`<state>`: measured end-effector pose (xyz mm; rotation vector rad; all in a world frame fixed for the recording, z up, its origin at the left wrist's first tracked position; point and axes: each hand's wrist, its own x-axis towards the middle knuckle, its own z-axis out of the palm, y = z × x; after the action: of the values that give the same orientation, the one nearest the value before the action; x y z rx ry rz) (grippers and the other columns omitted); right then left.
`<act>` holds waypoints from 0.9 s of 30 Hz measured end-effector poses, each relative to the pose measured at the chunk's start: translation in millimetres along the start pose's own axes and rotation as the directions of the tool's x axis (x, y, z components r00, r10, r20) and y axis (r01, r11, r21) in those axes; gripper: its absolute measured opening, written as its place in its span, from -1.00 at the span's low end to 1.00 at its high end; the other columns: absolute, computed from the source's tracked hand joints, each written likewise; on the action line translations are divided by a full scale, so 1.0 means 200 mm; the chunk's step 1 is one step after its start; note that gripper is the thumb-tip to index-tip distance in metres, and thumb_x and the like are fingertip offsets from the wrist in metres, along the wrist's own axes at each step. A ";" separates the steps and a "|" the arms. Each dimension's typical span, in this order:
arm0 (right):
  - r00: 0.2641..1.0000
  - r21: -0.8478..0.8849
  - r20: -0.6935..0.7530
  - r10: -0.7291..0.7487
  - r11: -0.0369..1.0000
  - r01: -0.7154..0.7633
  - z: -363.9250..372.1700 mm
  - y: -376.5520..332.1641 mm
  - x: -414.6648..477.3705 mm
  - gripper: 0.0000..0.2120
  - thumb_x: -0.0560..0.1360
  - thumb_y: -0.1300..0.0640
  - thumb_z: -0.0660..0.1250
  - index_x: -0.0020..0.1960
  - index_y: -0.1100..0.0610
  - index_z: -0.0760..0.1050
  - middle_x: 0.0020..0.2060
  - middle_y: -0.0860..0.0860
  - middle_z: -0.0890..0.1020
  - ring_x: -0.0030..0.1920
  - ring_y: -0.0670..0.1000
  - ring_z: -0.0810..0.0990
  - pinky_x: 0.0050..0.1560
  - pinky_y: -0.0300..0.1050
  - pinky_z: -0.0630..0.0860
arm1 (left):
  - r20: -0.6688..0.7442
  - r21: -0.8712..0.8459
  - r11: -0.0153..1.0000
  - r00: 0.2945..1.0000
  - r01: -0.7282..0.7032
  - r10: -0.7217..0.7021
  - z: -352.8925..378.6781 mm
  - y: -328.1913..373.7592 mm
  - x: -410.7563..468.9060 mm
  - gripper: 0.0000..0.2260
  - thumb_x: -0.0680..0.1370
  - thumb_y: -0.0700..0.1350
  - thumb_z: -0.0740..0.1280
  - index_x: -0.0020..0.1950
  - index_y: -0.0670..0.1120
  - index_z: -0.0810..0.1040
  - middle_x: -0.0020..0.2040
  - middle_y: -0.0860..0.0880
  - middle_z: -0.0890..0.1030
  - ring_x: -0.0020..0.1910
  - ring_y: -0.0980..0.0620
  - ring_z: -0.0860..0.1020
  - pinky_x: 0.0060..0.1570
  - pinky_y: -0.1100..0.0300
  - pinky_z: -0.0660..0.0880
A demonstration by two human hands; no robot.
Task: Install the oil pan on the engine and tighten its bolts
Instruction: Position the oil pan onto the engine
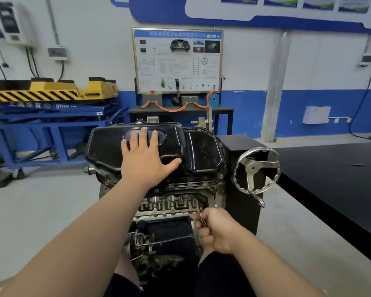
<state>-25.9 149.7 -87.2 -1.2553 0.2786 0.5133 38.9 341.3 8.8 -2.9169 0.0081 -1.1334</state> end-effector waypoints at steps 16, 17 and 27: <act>0.926 -0.251 -0.111 -0.360 0.912 0.324 -0.12 -0.25 0.08 -0.76 0.62 0.07 0.14 -0.05 0.16 0.52 -0.52 -0.07 0.37 -0.55 -0.12 0.20 -0.61 -0.28 0.10 | 0.021 -0.026 0.999 0.999 -0.026 0.027 -0.02 -0.02 0.12 0.00 0.21 0.58 -0.06 0.50 0.00 0.17 0.52 -0.13 0.17 0.50 -0.16 0.08 0.43 -0.22 0.02; 0.929 -0.241 -0.121 -0.350 0.918 0.315 -0.13 -0.24 0.09 -0.75 0.62 0.06 0.14 -0.05 0.16 0.53 -0.51 -0.07 0.37 -0.55 -0.12 0.20 -0.62 -0.28 0.10 | 0.018 -0.026 0.999 0.999 -0.026 0.027 -0.01 -0.02 0.12 0.00 0.21 0.58 -0.06 0.50 0.00 0.17 0.52 -0.13 0.17 0.50 -0.16 0.08 0.43 -0.22 0.02; 0.952 -0.104 -0.198 -0.235 0.970 0.218 -0.20 -0.22 0.07 -0.72 0.58 0.11 0.03 -0.16 0.15 0.46 -0.49 -0.03 0.30 -0.56 -0.08 0.14 -0.61 -0.28 0.04 | 0.036 -0.067 0.998 0.999 0.011 -0.009 -0.03 -0.03 0.11 0.00 0.18 0.61 -0.04 0.50 0.08 0.13 0.54 -0.06 0.15 0.52 -0.11 0.05 0.45 -0.18 -0.03</act>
<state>11.8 104.3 -69.1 -1.4027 0.2879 0.1963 51.2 347.7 27.0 -2.9989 0.0326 -1.1043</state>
